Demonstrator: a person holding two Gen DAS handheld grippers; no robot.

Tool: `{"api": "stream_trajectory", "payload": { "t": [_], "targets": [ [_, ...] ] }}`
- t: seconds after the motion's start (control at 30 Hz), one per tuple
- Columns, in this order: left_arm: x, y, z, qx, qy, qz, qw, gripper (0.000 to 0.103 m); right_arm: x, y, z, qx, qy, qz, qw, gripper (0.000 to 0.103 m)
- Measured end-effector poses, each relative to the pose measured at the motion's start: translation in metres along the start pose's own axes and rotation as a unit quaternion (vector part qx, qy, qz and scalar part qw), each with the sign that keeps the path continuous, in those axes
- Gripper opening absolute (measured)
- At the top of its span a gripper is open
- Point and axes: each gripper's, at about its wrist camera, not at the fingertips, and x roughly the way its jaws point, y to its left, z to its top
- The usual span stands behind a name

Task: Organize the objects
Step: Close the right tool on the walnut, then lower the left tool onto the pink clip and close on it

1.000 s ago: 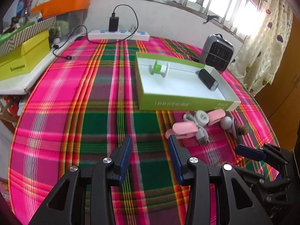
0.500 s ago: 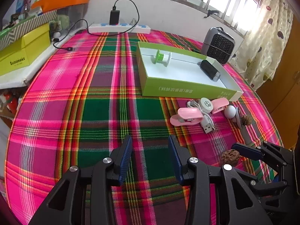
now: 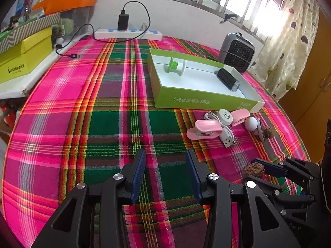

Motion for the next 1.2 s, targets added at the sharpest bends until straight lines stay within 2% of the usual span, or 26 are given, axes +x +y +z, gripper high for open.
{"api": "stream_trajectory", "payload": {
  "t": [0.13,0.3,0.43,0.5,0.67,0.87,1.2],
  "targets": [
    [0.000,0.001,-0.001,0.001,-0.002,-0.003,1.0000,0.038,-0.002,-0.003,-0.001,0.013,-0.002,-0.001,1.000,0.034],
    [0.001,-0.005,0.000,0.027,0.004,0.009,0.9996,0.038,-0.004,-0.006,-0.001,0.020,-0.003,-0.002,1.000,0.034],
    [0.003,0.001,0.006,0.023,0.011,-0.026,0.9993,0.038,-0.004,-0.005,-0.001,0.021,-0.003,-0.002,1.000,0.034],
    [0.004,-0.002,0.008,0.038,0.011,-0.033,0.9987,0.038,-0.005,-0.004,0.000,0.020,-0.004,-0.002,1.000,0.034],
    [0.007,-0.021,0.018,0.092,0.000,-0.057,0.9941,0.041,-0.006,-0.005,0.002,0.023,-0.006,-0.002,1.000,0.034],
    [0.013,-0.032,0.032,0.128,-0.008,-0.066,0.9896,0.042,-0.006,-0.007,0.002,0.027,-0.003,-0.001,1.000,0.034],
    [0.030,-0.046,0.041,0.178,0.013,-0.089,0.9798,0.042,-0.002,-0.013,0.005,0.031,0.001,0.003,1.000,0.034]
  ]
}}
